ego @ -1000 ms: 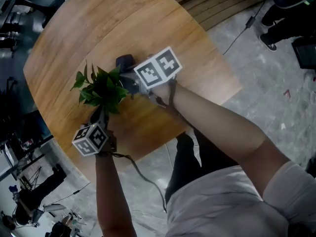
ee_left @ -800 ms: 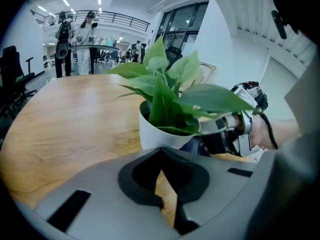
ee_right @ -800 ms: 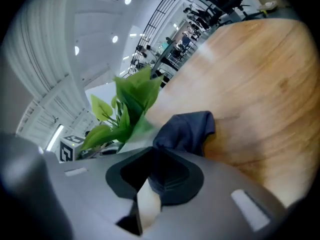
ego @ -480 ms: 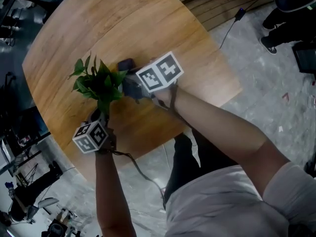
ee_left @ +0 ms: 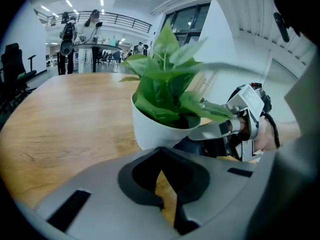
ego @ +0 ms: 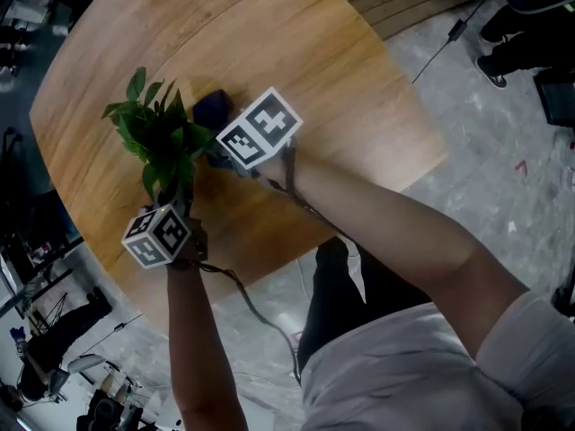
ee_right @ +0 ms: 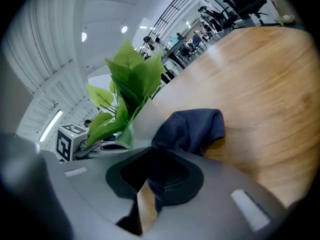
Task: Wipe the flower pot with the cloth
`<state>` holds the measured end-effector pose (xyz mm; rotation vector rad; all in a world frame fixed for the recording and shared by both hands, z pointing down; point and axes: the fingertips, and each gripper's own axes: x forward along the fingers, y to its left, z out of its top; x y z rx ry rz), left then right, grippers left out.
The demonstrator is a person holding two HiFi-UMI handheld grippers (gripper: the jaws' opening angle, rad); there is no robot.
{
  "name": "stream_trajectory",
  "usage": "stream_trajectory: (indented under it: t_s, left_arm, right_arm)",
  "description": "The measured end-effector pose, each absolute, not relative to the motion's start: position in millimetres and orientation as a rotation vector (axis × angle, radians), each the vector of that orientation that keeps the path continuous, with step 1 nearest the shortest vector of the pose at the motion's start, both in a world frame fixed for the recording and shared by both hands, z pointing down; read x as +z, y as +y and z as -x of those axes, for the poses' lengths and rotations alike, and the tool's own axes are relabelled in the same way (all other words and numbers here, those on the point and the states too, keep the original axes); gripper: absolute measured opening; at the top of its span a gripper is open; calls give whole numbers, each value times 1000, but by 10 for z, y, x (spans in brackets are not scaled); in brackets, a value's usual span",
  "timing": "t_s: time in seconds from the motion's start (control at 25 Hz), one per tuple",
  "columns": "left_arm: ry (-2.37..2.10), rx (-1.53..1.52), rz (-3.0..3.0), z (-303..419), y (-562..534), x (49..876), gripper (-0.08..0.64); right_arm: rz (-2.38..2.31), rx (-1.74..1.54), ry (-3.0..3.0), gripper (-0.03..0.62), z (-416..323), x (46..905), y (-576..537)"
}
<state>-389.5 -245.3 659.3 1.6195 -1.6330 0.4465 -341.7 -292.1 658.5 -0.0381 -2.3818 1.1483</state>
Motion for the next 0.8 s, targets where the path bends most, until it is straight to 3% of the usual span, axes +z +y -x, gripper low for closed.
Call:
stream_trajectory:
  t_s: [0.36,0.8]
  left_arm:
    - [-1630,396,-1592,3723,-2072,6477,5]
    - [-1757,169,-1785,3296,-1795,4619,5]
  right_arm:
    - [-8,1115,-2440,43,3035,6186,-2768]
    - [-4,689,-2745,43,2493,4152,-2392]
